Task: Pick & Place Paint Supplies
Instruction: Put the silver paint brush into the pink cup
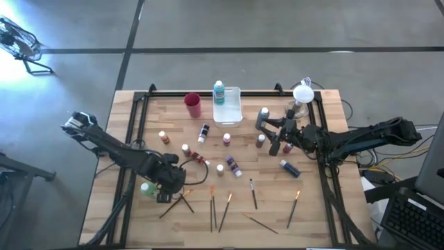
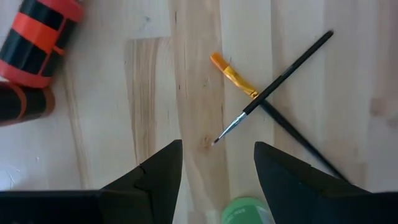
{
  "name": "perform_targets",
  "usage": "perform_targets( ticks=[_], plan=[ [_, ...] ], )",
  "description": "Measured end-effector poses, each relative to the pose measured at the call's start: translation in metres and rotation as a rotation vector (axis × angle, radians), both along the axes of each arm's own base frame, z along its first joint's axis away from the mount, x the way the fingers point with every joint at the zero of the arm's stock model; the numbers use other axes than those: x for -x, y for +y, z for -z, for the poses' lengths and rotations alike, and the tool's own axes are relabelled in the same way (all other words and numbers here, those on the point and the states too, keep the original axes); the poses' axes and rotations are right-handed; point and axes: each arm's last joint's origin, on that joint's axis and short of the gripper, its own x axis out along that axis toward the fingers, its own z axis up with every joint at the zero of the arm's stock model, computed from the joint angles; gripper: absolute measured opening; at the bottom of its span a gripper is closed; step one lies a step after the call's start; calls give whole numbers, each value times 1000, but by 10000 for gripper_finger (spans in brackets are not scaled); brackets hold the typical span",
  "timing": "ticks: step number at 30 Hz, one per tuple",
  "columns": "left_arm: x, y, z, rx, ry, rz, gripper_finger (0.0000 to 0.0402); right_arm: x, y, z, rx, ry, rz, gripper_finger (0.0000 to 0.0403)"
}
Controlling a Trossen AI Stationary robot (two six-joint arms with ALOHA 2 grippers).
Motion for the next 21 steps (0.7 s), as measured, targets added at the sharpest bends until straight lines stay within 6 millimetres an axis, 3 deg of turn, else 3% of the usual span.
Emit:
perform_targets(
  ticks=[12,21],
  plan=[
    [-13,-8,30,-31,127,70,204,0,0,0,0,0,0,205],
    [-19,-12,48,-40,201,98,204,0,0,0,0,0,0,188]
  ],
)
